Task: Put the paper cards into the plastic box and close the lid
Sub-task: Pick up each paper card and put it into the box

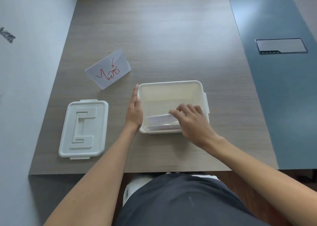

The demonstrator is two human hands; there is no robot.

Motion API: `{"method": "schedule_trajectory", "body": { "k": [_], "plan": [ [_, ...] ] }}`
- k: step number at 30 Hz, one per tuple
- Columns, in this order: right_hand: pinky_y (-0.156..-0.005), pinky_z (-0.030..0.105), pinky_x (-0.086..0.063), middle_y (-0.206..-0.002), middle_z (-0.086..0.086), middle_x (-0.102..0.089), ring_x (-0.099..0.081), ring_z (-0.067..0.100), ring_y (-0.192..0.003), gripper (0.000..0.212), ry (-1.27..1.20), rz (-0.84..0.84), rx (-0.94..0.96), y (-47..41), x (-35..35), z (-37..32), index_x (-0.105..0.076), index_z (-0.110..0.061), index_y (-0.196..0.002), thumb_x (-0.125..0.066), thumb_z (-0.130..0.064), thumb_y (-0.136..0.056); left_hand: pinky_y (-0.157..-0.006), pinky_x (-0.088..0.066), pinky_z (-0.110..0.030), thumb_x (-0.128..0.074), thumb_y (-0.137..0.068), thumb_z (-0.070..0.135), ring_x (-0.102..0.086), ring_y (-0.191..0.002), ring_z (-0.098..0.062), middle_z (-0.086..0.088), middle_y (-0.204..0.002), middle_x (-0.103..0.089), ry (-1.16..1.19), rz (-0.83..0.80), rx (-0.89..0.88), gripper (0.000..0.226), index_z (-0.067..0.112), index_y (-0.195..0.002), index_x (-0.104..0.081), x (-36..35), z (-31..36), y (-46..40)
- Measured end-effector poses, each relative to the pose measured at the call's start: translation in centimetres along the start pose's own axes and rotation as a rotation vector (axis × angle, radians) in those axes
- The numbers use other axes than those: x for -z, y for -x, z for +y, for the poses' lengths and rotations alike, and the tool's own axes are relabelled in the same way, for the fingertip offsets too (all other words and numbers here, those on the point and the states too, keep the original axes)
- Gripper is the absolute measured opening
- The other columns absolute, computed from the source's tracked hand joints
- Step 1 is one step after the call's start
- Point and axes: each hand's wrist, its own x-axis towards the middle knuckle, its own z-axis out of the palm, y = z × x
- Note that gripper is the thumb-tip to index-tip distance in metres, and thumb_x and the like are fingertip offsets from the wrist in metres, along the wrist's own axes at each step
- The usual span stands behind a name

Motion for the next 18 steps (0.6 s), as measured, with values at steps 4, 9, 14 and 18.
{"method": "schedule_trajectory", "body": {
  "k": [4,9,14,18],
  "plan": [
    [-0.086,0.036,-0.040,-0.109,0.005,-0.061,-0.059,0.029,-0.095,0.038,-0.080,-0.175,-0.048,1.1,-1.6,-0.3,-0.059,-0.019,-0.126,-0.051,-0.006,-0.091,-0.099,-0.012,0.010,-0.023,-0.107,0.025,-0.019,-0.143,0.008,0.020,-0.159,-0.023,-0.001,-0.001,-0.002,0.049,0.034,-0.155,-0.026,0.0,0.0,-0.1],
    [-0.080,0.040,-0.048,-0.099,0.008,-0.065,-0.063,0.031,-0.090,0.020,-0.276,0.025,-0.099,-0.1,-1.5,1.2,-0.068,-0.011,-0.107,-0.053,-0.022,-0.099,-0.097,-0.012,0.011,-0.024,-0.107,0.025,-0.019,-0.138,0.014,0.020,-0.159,-0.024,-0.010,0.005,-0.003,0.049,0.034,-0.155,-0.027,0.0,0.0,-0.2],
    [-0.094,0.042,-0.039,-0.127,0.010,-0.059,-0.054,0.032,-0.113,0.028,-0.224,0.318,-0.449,-3.1,-1.7,5.7,-0.064,-0.012,-0.123,-0.053,-0.021,-0.098,-0.096,-0.012,0.012,-0.024,-0.107,0.025,-0.019,-0.142,0.009,0.021,-0.159,-0.024,-0.002,0.006,0.008,0.049,0.035,-0.154,-0.027,-0.1,-0.1,-0.2],
    [-0.106,0.034,-0.027,-0.143,0.007,-0.045,-0.041,0.025,-0.131,0.038,-0.446,0.275,-0.632,-4.3,-2.5,7.7,-0.050,-0.017,-0.140,-0.043,-0.022,-0.103,-0.100,-0.012,0.009,-0.024,-0.107,0.024,-0.018,-0.143,0.008,0.020,-0.159,-0.024,0.001,0.012,-0.002,0.049,0.034,-0.155,-0.027,0.0,-0.1,-0.2]
  ]
}}
